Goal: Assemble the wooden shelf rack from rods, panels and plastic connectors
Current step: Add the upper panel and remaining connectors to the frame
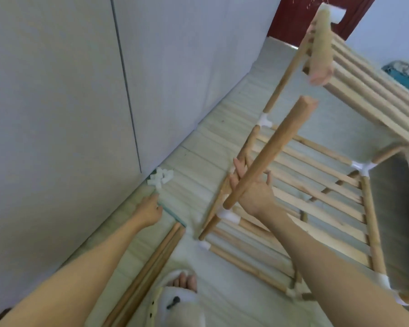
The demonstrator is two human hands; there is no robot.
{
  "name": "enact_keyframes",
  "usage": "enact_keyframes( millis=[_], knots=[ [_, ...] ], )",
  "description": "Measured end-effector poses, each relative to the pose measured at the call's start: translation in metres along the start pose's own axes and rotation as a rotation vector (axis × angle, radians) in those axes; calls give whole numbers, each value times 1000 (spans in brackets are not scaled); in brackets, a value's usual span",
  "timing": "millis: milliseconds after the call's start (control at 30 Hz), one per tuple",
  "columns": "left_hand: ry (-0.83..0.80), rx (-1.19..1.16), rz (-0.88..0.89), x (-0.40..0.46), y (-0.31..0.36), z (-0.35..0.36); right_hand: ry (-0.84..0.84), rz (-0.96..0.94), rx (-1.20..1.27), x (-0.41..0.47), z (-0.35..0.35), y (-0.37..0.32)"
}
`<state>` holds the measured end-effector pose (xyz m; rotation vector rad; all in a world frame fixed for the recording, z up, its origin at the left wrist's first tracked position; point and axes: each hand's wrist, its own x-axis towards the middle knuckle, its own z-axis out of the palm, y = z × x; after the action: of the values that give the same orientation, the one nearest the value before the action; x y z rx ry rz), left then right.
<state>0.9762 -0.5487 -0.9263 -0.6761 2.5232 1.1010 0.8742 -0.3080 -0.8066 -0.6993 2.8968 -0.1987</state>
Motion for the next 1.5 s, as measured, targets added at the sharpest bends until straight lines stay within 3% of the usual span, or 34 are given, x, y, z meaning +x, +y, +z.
enact_keyframes(
  millis=[167, 400, 567, 1033, 1167, 1333, 1433, 1500],
  knots=[
    [71, 281, -3, 58, -11, -3, 159, -20, -23, 7, 15, -4],
    [46, 373, -20, 104, -20, -4, 148, -1, -27, 9, 15, -7],
    [-22, 396, 12, 116, -23, -2, 143, 6, -6, 9, 14, -6],
    [61, 321, 87, 110, -25, 23, 163, -12, -37, 12, 19, -4],
    [182, 165, 96, 96, -18, 19, 307, -66, -9, 12, 20, -5],
    [306, -259, 161, 43, 16, 7, 153, -9, -4, 8, 21, -4],
    [398, -327, 286, -4, 47, -14, -8, -51, -69, -1, 7, -2],
    [455, -374, 333, -35, 71, -35, -81, -101, 13, -17, -11, 0]
  ],
)
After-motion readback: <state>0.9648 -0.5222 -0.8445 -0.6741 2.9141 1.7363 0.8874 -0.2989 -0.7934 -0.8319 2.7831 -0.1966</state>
